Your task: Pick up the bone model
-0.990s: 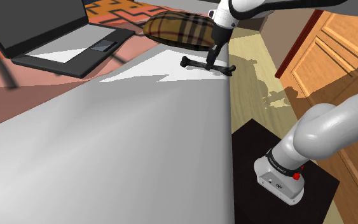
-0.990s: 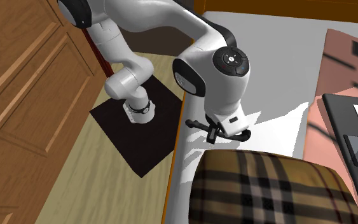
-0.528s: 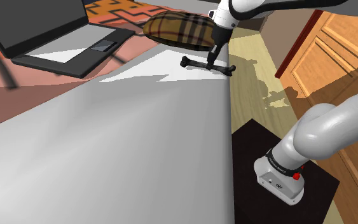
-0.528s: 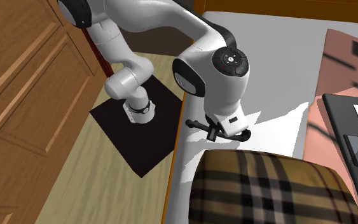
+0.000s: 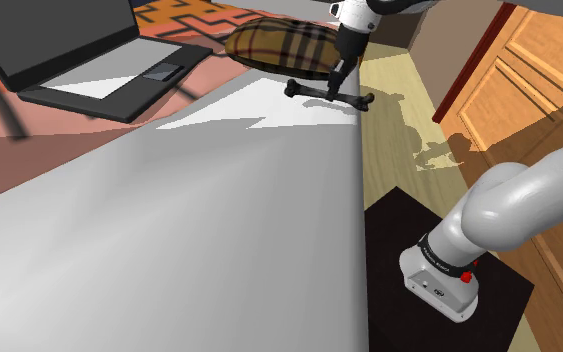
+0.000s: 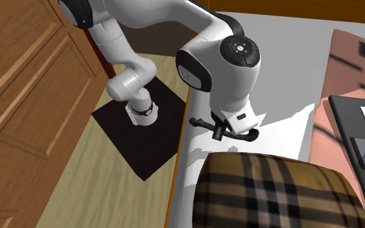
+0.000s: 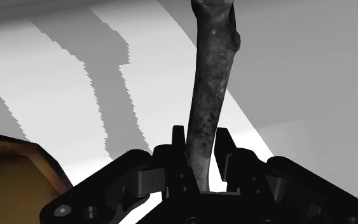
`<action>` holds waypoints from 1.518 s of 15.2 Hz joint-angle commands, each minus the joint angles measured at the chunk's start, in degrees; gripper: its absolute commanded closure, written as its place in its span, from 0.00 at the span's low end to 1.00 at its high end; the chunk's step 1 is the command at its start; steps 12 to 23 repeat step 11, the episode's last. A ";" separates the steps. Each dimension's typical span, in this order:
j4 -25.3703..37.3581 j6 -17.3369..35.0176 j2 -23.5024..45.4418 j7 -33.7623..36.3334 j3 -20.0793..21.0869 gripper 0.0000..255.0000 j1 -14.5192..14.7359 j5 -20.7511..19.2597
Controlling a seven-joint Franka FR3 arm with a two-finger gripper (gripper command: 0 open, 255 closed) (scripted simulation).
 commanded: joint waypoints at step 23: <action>8.13 -7.75 0.38 0.52 -0.11 1.00 -0.03 -0.17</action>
